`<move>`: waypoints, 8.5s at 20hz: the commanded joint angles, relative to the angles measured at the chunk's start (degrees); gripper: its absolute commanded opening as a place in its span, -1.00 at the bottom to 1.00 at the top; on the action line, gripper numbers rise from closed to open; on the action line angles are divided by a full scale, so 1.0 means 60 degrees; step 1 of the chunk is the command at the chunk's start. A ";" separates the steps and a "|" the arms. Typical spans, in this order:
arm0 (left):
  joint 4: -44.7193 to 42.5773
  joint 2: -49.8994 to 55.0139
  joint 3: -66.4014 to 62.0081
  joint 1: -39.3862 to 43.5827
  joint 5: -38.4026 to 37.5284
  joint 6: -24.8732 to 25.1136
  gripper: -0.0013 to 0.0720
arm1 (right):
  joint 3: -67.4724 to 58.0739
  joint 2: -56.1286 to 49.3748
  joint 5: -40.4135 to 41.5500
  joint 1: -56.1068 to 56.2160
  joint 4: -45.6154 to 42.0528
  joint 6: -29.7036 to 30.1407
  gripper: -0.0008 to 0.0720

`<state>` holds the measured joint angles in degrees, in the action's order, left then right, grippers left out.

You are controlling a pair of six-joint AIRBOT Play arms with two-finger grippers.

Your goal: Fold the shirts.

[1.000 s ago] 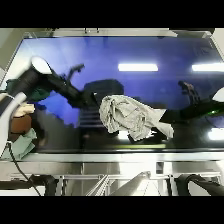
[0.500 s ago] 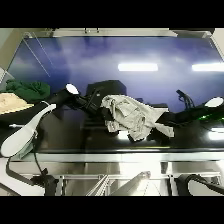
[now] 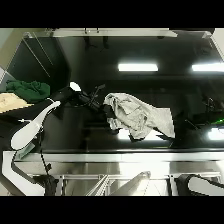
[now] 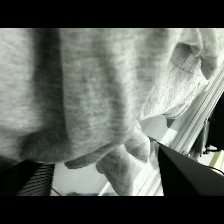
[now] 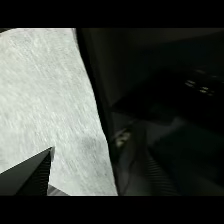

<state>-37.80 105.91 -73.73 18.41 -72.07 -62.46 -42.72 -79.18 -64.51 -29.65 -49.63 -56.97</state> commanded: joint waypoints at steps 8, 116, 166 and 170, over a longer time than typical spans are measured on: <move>0.0681 0.0022 -0.0018 -0.0178 0.0255 0.0011 -0.94 | -0.0171 -0.2157 -0.1851 0.0933 0.3209 0.1891 -0.95; 0.0933 -0.2401 -0.0372 -0.6670 -0.1727 0.1188 0.98 | -0.6816 -0.2652 -0.4317 0.2572 0.4175 -0.0816 0.44; 0.5209 -0.9184 0.1264 -0.8878 -0.1479 0.1311 -0.93 | -0.7533 0.0616 -0.1537 0.3020 0.4838 -0.0368 -0.95; 0.4040 -0.7544 0.3599 -0.7974 -0.0710 0.2758 -0.84 | -0.7537 -0.2266 -0.0976 0.4175 0.4841 0.0601 -0.95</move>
<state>-7.90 55.75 -61.95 -31.90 -80.64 -51.57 -87.79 -81.52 -72.79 -8.97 -20.58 -57.69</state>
